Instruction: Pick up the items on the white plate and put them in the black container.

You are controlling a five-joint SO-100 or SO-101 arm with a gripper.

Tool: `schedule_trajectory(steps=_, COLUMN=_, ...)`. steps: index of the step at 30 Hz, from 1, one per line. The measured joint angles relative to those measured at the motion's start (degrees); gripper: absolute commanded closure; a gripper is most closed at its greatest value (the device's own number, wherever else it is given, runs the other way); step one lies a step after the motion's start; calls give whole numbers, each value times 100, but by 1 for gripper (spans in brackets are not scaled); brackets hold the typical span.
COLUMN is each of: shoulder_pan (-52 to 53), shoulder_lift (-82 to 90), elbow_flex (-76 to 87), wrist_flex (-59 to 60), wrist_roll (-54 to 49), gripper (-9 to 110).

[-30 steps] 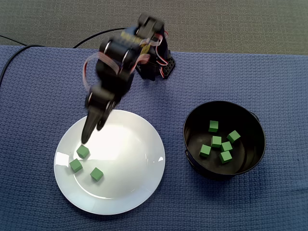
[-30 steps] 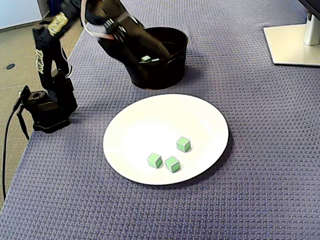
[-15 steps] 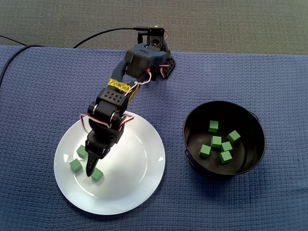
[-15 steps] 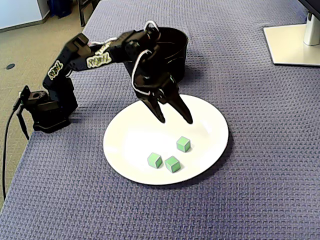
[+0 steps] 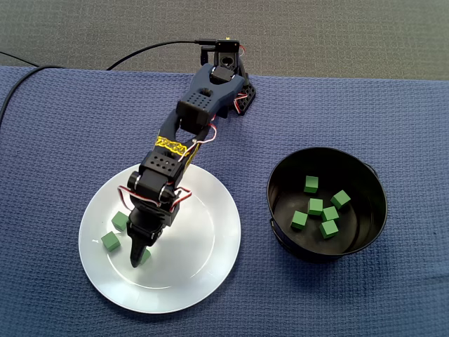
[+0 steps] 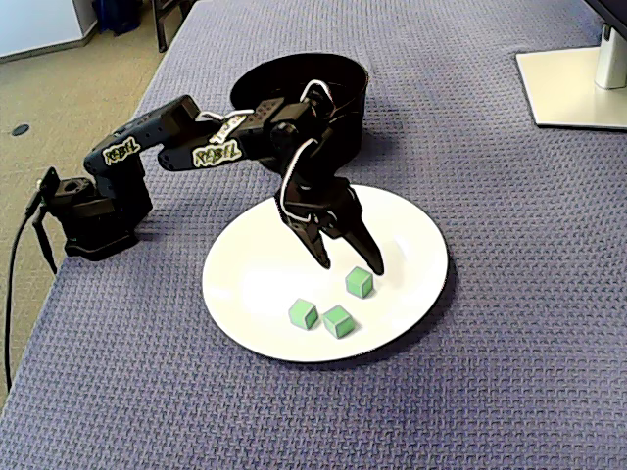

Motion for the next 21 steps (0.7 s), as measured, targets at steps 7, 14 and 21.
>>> schedule_trajectory(steps=7, shoulder_pan=0, shoulder_lift=-396, elbow_flex=-475, wrist_flex=0, wrist_roll=-70, gripper=74)
schedule_trajectory(steps=14, shoulder_pan=9, shoulder_lift=-501, elbow_flex=-694, wrist_flex=70, wrist_roll=-141, gripper=83)
schedule_trajectory(steps=21, shoulder_pan=79, shoulder_lift=-501, elbow_flex=-905, wrist_flex=193, wrist_roll=-141, gripper=93)
